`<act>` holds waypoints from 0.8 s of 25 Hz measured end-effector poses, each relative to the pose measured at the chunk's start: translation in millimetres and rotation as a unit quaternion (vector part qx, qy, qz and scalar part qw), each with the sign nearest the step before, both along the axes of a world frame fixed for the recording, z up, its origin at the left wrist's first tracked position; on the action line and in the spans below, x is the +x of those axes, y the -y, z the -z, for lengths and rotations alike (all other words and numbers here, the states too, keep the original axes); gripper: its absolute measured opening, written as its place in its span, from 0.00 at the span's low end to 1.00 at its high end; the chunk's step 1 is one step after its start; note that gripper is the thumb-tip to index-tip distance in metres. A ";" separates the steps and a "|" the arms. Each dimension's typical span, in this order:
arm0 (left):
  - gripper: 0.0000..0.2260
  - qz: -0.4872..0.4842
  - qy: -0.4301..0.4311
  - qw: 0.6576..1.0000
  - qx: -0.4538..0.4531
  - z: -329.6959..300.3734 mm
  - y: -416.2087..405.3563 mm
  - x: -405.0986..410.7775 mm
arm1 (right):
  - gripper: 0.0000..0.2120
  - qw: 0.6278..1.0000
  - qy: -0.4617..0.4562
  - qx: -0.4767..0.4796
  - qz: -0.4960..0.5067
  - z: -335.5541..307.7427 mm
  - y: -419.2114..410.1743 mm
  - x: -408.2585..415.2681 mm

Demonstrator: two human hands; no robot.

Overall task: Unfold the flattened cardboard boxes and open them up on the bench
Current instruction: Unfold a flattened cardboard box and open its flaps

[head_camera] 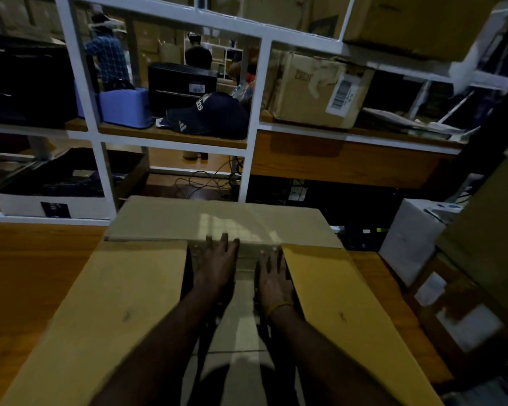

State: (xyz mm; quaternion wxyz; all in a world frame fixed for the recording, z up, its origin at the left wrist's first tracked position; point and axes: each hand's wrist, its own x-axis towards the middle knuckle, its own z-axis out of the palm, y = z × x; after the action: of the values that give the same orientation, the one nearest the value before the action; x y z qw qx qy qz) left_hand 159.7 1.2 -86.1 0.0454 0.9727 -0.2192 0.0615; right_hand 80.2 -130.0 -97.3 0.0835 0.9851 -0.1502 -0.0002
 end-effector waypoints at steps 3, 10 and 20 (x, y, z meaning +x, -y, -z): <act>0.29 0.057 -0.014 0.998 -0.017 -2.4 20.3 -27.3 | 0.36 1.000 -0.012 -0.024 -0.006 -8.3 -1.4 -42.6; 0.34 0.188 0.005 0.981 -0.048 -24.2 58.8 -79.8 | 0.37 0.993 -0.090 -0.074 0.017 -46.9 -4.1 -118.4; 0.30 0.306 0.023 0.946 -0.101 -57.2 143.7 -162.7 | 0.33 0.985 0.061 -0.142 0.070 -79.0 57.5 -210.2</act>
State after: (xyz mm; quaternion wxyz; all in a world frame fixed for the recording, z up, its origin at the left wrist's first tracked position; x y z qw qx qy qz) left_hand -3.0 -142.4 -28.9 0.1554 0.8473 -0.5001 0.0891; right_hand -130.0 -187.5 -18.3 0.2133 0.9484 -0.2223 0.0752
